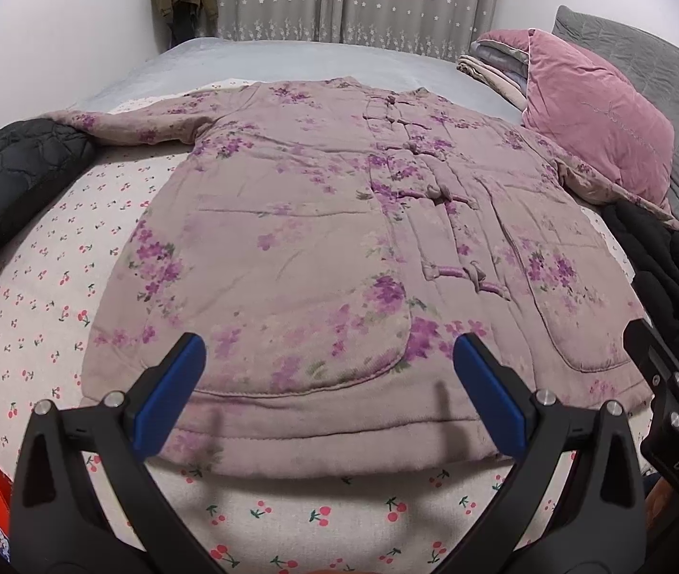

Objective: Fold large clothes

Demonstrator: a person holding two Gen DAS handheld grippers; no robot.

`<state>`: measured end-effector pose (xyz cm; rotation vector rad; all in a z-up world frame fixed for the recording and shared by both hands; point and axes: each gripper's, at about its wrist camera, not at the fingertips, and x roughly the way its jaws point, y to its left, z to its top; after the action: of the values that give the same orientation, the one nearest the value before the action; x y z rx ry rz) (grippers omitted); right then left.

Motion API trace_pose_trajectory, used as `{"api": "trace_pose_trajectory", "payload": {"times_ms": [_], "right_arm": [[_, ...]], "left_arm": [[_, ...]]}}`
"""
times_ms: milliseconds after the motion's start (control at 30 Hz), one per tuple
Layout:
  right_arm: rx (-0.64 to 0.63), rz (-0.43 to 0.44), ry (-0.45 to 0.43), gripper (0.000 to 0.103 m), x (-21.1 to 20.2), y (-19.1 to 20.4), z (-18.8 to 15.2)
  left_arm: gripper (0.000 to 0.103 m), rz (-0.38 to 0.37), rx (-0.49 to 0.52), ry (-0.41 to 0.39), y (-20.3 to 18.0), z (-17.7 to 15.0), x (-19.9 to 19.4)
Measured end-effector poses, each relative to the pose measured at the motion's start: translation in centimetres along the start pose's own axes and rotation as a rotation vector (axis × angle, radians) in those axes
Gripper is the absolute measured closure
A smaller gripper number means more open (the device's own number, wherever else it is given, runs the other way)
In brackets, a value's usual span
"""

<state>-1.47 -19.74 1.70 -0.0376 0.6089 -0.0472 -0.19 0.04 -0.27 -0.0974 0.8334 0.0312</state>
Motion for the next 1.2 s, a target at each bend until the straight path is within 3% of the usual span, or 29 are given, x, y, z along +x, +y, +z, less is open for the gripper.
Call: {"api": "trace_pose_trajectory", "payload": {"times_ms": [233,867,1200], "right_arm": [[-0.001,0.0,-0.004,0.0,0.0,0.3,-0.1],[0.003,-0.003,-0.024,0.0,0.1,0.6,-0.1],[0.006,0.027,-0.125,0.0,-0.4,0.0,0.0]], "left_arm": [[0.0,-0.064,-0.07,-0.04,0.8,0.3,-0.6],[0.0,-0.024,-0.011,-0.036,0.7,0.3,-0.1],[0.0,0.003,-0.058,-0.042,2.5,0.9,-0.1]]}}
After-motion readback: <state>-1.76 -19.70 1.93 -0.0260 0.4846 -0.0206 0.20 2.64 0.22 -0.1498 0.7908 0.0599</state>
